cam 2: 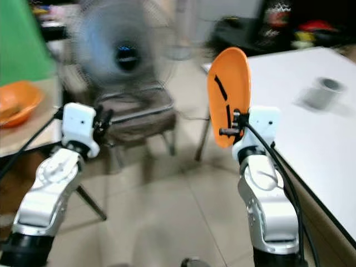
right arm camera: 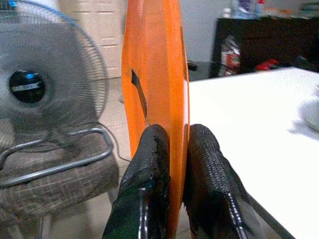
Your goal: Setting the table
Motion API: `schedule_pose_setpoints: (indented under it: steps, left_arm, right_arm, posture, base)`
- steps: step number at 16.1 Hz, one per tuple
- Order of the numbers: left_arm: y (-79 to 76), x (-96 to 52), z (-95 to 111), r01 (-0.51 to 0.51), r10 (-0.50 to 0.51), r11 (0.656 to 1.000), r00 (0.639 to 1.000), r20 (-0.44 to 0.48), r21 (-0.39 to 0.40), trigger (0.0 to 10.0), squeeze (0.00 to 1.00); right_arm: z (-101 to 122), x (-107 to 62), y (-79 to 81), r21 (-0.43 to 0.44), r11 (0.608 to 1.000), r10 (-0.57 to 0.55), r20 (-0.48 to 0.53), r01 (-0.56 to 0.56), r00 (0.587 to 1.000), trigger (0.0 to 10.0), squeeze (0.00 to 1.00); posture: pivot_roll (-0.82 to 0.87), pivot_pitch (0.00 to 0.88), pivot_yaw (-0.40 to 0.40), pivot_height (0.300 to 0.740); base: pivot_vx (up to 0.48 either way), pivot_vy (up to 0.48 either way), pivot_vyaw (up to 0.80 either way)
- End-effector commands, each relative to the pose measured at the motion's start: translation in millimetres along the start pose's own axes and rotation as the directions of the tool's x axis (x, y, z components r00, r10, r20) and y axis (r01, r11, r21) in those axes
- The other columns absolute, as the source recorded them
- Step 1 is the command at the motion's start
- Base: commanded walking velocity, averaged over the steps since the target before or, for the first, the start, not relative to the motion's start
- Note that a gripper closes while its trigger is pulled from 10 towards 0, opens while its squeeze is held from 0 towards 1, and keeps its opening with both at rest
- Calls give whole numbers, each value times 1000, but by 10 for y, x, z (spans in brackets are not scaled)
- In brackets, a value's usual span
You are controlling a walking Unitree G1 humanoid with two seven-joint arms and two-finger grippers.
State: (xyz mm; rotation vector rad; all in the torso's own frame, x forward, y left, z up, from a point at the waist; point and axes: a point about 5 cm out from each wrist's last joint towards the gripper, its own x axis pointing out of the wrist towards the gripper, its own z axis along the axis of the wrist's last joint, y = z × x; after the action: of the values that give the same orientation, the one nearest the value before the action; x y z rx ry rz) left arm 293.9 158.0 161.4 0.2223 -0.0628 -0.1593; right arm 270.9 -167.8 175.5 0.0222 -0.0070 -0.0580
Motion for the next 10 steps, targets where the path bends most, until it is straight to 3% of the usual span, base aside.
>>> schedule_pose_setpoints:
  steps: [1, 10]
  left_arm:
    - [15, 6, -22, -15, 15, 1000, 1000, -15, -12, 10000, 0]
    - [16, 69, 2, 23, -23, 1000, 1000, -18, -10, 10000, 0]
  right_arm:
    - [14, -14, -19, 4, 1000, -12, 3, 12, 1000, 10000, 0]
    - [-77, -76, -44, 84, 994, -64, -55, 68, 996, 10000, 0]
  posture:
    - [24, 0, 22, 740]
    - [12, 0, 48, 740]
  base:
    - [0, 307, -800]
    - [0, 424, -800]
